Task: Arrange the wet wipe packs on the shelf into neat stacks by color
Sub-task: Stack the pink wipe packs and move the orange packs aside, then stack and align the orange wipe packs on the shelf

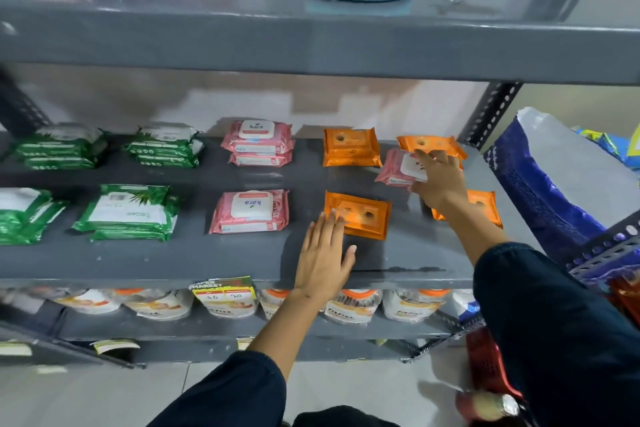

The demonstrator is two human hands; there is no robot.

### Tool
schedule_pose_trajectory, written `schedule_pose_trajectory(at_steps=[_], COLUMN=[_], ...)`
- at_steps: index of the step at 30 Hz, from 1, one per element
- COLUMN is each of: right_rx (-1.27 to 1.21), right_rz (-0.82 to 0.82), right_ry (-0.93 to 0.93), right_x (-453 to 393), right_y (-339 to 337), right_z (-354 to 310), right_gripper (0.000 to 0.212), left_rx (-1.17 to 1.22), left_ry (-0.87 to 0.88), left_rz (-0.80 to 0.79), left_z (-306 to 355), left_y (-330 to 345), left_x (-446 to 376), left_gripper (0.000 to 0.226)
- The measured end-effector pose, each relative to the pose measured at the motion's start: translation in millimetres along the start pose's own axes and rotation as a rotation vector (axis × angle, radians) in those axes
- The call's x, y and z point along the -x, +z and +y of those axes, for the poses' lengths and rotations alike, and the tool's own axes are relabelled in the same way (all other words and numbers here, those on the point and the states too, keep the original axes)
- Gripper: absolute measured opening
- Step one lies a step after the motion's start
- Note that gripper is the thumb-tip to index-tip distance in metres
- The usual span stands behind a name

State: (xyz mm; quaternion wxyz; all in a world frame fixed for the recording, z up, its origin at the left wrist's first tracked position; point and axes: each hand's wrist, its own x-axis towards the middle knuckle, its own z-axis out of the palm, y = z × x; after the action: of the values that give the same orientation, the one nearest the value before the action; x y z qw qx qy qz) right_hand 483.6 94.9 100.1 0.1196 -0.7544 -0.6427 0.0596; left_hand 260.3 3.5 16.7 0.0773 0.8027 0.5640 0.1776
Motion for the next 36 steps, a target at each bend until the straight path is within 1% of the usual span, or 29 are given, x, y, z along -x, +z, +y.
schedule_pose_trajectory(at_steps=[2, 4, 8, 13, 17, 20, 24, 27, 33, 36], right_rx=[-0.028, -0.065, -0.132, -0.218, -0.222, -0.189, -0.155, -0.087, -0.024, -0.049], right_rz=[-0.002, -0.014, -0.045, -0.17, -0.23, -0.27, -0.31, -0.341, -0.315, -0.327], right_ry=[-0.012, -0.051, -0.215, -0.275, -0.351, -0.391, -0.384, -0.384, -0.37, -0.372], right_x=[4, 9, 23, 41, 52, 59, 62, 60, 65, 68], right_y=[-2, 0, 15, 37, 50, 57, 64, 62, 64, 63], right_z=[-21, -45, -110, -189, -227, -242, -249, -248, -247, -244], right_gripper=[0.07, 0.071, 0.075, 0.078, 0.073, 0.071, 0.073, 0.075, 0.077, 0.089], left_rx=[0.021, 0.005, -0.062, -0.103, -0.056, 0.0, 0.033, 0.032, 0.017, 0.005], left_ry=[-0.017, -0.07, -0.187, -0.293, -0.31, -0.306, -0.317, -0.312, -0.301, -0.283], left_rz=[0.074, 0.124, 0.163, 0.129, 0.084, 0.089, 0.094, 0.079, 0.07, 0.118], left_z=[-12, -29, -76, -125, -148, -152, -152, -153, -153, -153], left_y=[-11, -20, -39, -53, -52, -48, -44, -43, -40, -41], left_x=[12, 24, 52, 81, 95, 97, 96, 97, 96, 97], left_gripper=[0.056, 0.056, 0.055, 0.057, 0.058, 0.065, 0.074, 0.075, 0.075, 0.07])
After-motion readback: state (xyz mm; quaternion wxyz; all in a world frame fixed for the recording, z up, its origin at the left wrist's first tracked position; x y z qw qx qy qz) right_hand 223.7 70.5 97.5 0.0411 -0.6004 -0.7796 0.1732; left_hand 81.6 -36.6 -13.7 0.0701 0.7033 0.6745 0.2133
